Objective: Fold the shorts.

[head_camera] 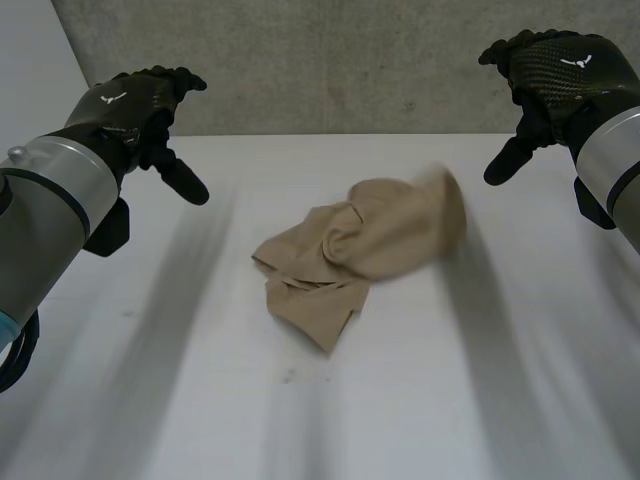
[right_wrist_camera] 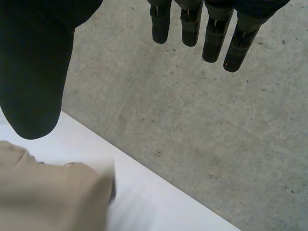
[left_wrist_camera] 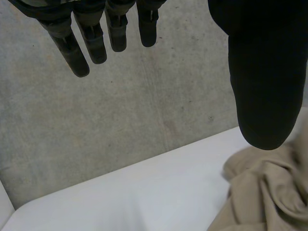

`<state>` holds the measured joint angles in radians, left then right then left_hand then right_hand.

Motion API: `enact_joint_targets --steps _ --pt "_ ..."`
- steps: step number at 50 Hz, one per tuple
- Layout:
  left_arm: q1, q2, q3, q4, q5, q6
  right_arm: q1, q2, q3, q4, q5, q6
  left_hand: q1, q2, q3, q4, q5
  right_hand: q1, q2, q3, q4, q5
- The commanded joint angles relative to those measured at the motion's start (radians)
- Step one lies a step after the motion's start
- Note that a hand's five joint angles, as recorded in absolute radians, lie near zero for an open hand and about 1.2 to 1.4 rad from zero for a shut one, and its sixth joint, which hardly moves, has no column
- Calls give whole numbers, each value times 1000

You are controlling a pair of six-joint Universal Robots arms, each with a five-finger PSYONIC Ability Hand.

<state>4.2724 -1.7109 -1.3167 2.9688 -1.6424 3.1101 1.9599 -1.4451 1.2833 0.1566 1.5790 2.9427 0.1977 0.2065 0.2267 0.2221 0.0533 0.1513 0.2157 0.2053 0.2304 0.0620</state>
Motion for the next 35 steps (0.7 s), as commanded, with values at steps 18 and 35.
enact_joint_targets --steps 18,35 --pt "-3 -190 2 78 1 2 1 9 19 -6 -36 -51 -2 -11 -31 -26 -32 23 -41 -31 -56 -62" --pt "-171 -429 53 239 1 13 -15 116 309 -38 -59 -274 83 74 54 59 53 23 -41 -31 -56 -62"
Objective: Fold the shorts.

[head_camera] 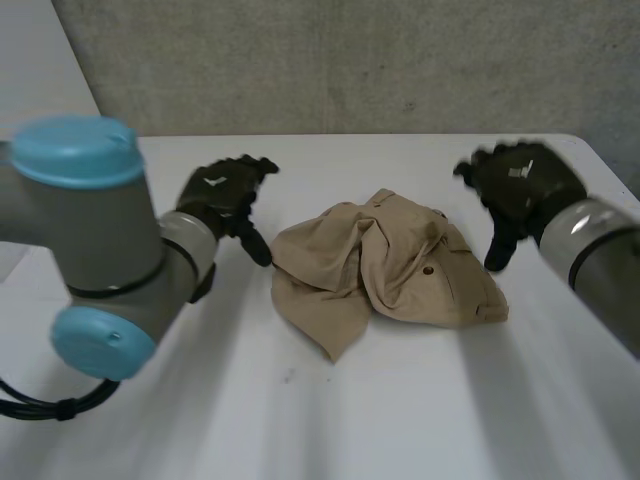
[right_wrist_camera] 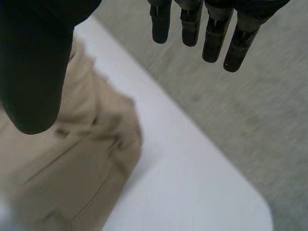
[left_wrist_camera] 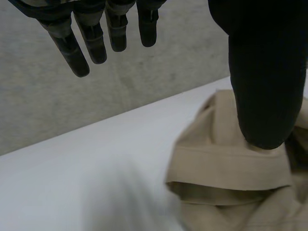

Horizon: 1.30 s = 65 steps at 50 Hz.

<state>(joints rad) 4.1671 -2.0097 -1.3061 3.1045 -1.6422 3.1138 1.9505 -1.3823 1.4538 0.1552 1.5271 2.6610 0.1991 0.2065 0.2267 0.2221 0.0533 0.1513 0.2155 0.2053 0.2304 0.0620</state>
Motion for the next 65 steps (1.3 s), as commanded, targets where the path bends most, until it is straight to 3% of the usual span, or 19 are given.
enact_joint_targets --steps 1,9,15,18,22,27,28,33,38,43,51,59,65 --pt "-71 -145 51 108 -1 9 -7 71 161 -64 -13 20 88 80 60 65 59 23 -41 -31 -56 -62" --pt "-91 -300 157 123 -4 11 -54 140 264 -239 -82 66 167 159 139 144 138 130 66 76 51 45" --pt "-94 -389 225 126 -4 12 -59 221 258 -298 -87 65 261 253 233 238 232 212 148 159 133 127" --pt "-96 -408 237 135 -5 14 -61 259 247 -315 -87 65 431 423 403 408 402 315 251 261 236 230" --pt "-96 -405 234 166 -10 20 -68 304 230 -367 -85 65 736 728 708 713 707 561 497 507 482 476" --pt "-96 -388 228 200 -19 20 -85 325 227 -450 -85 65 1068 1060 1040 1045 1039 1227 1163 1173 1148 1142" --pt "-99 -382 226 200 -27 22 -88 321 226 -468 -84 65 1196 1188 1168 1173 1167 1245 1181 1191 1166 1160" --pt "-104 -357 223 186 -56 25 -99 257 223 -473 -71 65 1197 1190 1170 1174 1168 1245 1181 1191 1166 1160" --pt "-105 -203 154 166 -76 35 -100 126 226 -445 -71 62 1197 1190 1170 1174 1168 1245 1181 1191 1166 1160" --pt "-99 21 91 145 -73 34 -107 -97 177 -332 -73 60 1197 1190 1170 1174 1168 1245 1181 1191 1166 1160" --pt "-96 350 87 -41 -53 6 -105 -348 -56 -105 -79 59 1197 1190 1170 1174 1168 1245 1181 1191 1166 1160" --pt "-85 528 105 -205 33 -150 -101 -385 -289 111 -82 56 1197 1190 1170 1174 1168 1245 1181 1191 1166 1160" --pt "-9 539 56 -294 108 -256 -88 -298 -316 184 -93 51 1197 1190 1170 1174 1168 1245 1181 1191 1166 1160"
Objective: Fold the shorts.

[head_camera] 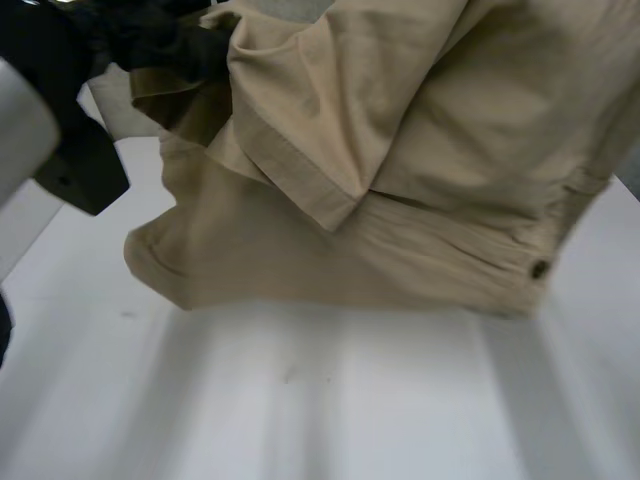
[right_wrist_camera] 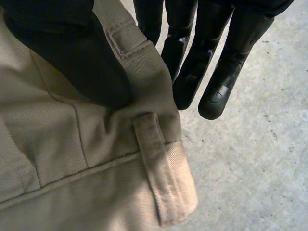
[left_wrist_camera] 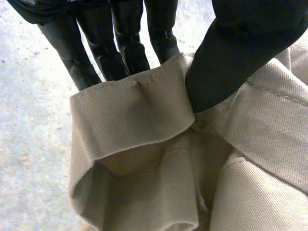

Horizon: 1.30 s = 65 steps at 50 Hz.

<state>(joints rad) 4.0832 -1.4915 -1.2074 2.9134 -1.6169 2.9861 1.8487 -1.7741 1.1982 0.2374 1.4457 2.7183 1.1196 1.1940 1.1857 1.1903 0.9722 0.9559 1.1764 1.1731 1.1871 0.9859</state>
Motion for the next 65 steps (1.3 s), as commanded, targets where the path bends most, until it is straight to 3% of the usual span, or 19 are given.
enact_joint_targets --steps 1,6,16,25,28,33,34,36,37,38,39,43,48,53,59,65 --pt "91 16 -58 -106 95 -136 20 114 -58 111 -15 -8 277 202 211 206 250 440 220 223 209 236" --pt "199 -100 -156 -102 160 -165 125 293 -22 128 -19 -12 277 202 211 206 250 440 220 223 209 236" --pt "216 -510 -84 -37 160 -161 167 659 -28 5 -13 -25 277 202 211 206 250 440 220 223 209 236" --pt "244 -823 153 3 77 -157 169 886 -112 -326 60 -28 277 202 211 206 250 440 220 223 209 236" --pt "266 -877 250 67 48 -159 169 918 -141 -442 91 -31 277 202 211 206 250 440 220 223 209 236" --pt "278 -924 341 284 34 -159 169 987 -196 -680 113 -89 277 202 211 206 250 398 177 181 167 193" --pt "276 -932 345 312 34 -159 169 1002 -201 -703 110 -104 181 107 115 110 154 66 -154 -151 -165 -139" --pt "275 -947 351 358 37 -156 169 1045 -215 -730 101 -158 -237 -312 -303 -308 -264 -781 -1002 -999 -1013 -986" --pt "276 -963 356 383 38 -153 169 1059 -218 -730 97 -176 -757 -831 -823 -828 -784 -781 -1002 -999 -1013 -986" --pt "275 -967 358 391 38 -153 169 1068 -221 -730 96 -193 -945 -1019 -1011 -1016 -972 -781 -1002 -999 -1013 -986" --pt "275 -972 358 394 38 -151 169 1076 -221 -730 94 -207 -945 -1019 -1011 -1016 -972 -781 -1002 -999 -1013 -986" --pt "275 -974 342 398 40 -122 170 1072 -203 -727 96 -235 -941 -1016 -1007 -1012 -968 -781 -1002 -999 -1013 -986" --pt "273 -951 273 397 40 -61 169 951 -93 -721 104 -206 -941 -1016 -1007 -1012 -968 -781 -1002 -999 -1013 -986" --pt "296 -790 99 392 45 0 164 800 49 -687 94 -173 -941 -1016 -1007 -1012 -968 -781 -1002 -999 -1013 -986" --pt "335 -604 -128 391 54 43 162 661 175 -506 81 -166 -933 -1007 -999 -1003 -960 -781 -1002 -999 -1013 -986" --pt "347 -402 -381 389 97 91 155 585 293 -302 -34 -95 -886 -960 -952 -956 -913 -781 -1002 -999 -1013 -986"
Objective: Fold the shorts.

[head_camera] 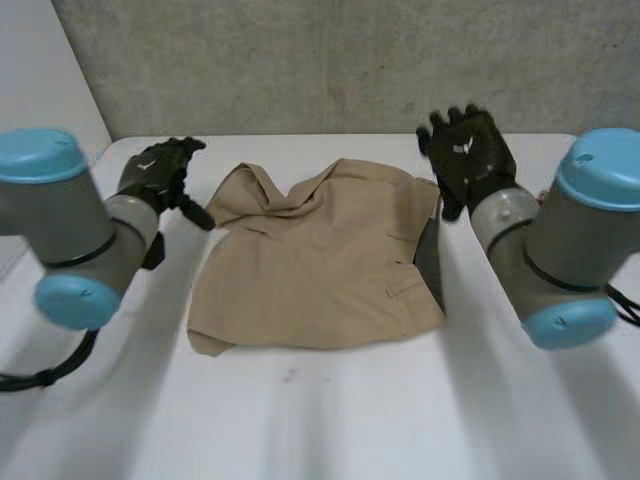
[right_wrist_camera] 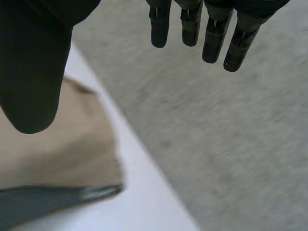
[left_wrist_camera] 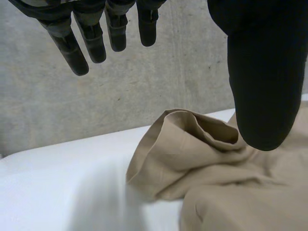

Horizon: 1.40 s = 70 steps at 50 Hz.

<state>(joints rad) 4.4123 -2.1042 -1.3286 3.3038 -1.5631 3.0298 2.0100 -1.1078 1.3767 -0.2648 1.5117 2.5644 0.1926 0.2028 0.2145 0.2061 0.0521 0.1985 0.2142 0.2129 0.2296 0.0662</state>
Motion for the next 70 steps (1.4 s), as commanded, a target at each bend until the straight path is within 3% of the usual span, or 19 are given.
enact_joint_targets --steps 1,4,6,14,27,42,57,59,62,70 --pt "18 234 -289 -1 57 58 -7 -95 131 217 -116 68 44 34 22 31 10 -24 -40 -38 -55 -66" --pt "22 322 -401 -1 106 110 -13 -129 197 251 -175 99 129 119 107 116 95 -23 -39 -37 -54 -65" --pt "32 372 -473 -3 112 151 -19 -139 249 248 -205 108 194 184 172 180 160 101 85 86 69 58" --pt "47 414 -599 -41 112 201 -23 -124 347 205 -232 106 411 401 389 397 377 341 326 327 310 299" --pt "87 402 -624 -67 112 190 -40 23 355 23 -219 91 414 404 392 401 380 509 493 494 478 467" --pt "95 395 -627 -69 113 188 -43 51 329 -71 -196 43 394 384 372 380 360 770 754 756 739 728" --pt "96 388 -627 -69 112 188 -48 108 286 -68 -196 48 379 369 357 366 345 685 669 671 654 643" --pt "96 382 -627 -69 113 188 -48 114 280 -63 -196 48 376 366 354 363 342 764 748 749 733 722" --pt "96 374 -626 -67 113 188 -69 105 269 -59 -182 54 376 366 354 363 342 1196 1181 1182 1165 1154" --pt "78 362 -627 -59 115 188 -123 10 292 -54 -114 86 379 369 357 366 345 1198 1182 1183 1167 1156"
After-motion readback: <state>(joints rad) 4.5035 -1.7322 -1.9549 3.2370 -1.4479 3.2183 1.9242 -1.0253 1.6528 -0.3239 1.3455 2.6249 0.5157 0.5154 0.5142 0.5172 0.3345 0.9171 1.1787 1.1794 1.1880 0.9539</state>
